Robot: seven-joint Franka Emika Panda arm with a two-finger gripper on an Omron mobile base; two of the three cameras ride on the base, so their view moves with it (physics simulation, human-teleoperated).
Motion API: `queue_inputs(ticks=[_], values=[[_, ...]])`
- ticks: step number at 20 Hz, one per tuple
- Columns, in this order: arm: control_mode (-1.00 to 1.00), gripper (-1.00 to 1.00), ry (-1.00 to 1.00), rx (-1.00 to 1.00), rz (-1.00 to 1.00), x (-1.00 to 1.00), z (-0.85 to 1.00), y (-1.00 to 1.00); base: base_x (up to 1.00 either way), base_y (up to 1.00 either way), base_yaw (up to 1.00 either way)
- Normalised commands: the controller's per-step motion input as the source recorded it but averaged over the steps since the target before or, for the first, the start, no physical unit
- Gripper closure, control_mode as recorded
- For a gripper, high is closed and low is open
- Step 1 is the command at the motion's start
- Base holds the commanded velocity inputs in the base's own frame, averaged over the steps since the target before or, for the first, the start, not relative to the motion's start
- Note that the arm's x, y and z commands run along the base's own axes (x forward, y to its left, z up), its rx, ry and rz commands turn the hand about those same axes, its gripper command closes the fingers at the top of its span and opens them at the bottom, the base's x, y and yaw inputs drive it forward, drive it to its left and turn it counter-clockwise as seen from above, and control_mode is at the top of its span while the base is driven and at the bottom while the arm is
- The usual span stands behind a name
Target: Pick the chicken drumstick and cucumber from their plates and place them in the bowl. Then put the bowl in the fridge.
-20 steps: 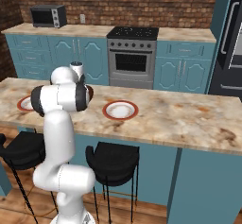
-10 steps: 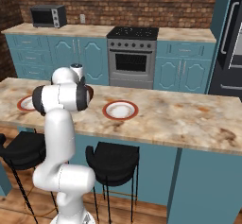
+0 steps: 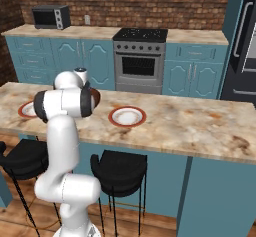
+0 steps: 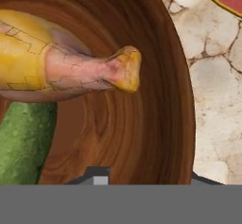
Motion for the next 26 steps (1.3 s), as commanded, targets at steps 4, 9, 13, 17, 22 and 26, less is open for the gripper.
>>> queue_inputs(ticks=[4,9,13,17,22,26], values=[[-1.0,1.0,-0.08,0.06,0.0,-0.24,0.44,0.11,0.0,0.0,0.0],[-1.0,1.0,-0.06,0.02,0.0,-0.39,0.71,0.03,0.0,0.0,0.0],[-1.0,1.0,-0.02,-0.01,0.0,-0.33,0.42,0.04,0.0,0.0,0.0],[-1.0,1.0,-0.01,0.0,0.0,-0.59,0.18,0.0,0.0,0.0,0.0],[-1.0,1.0,-0.03,0.0,-0.12,-0.65,0.0,0.03,0.0,0.0,0.0],[-1.0,1.0,-0.11,0.02,-0.11,-0.71,-0.02,-0.02,0.0,0.0,0.0]])
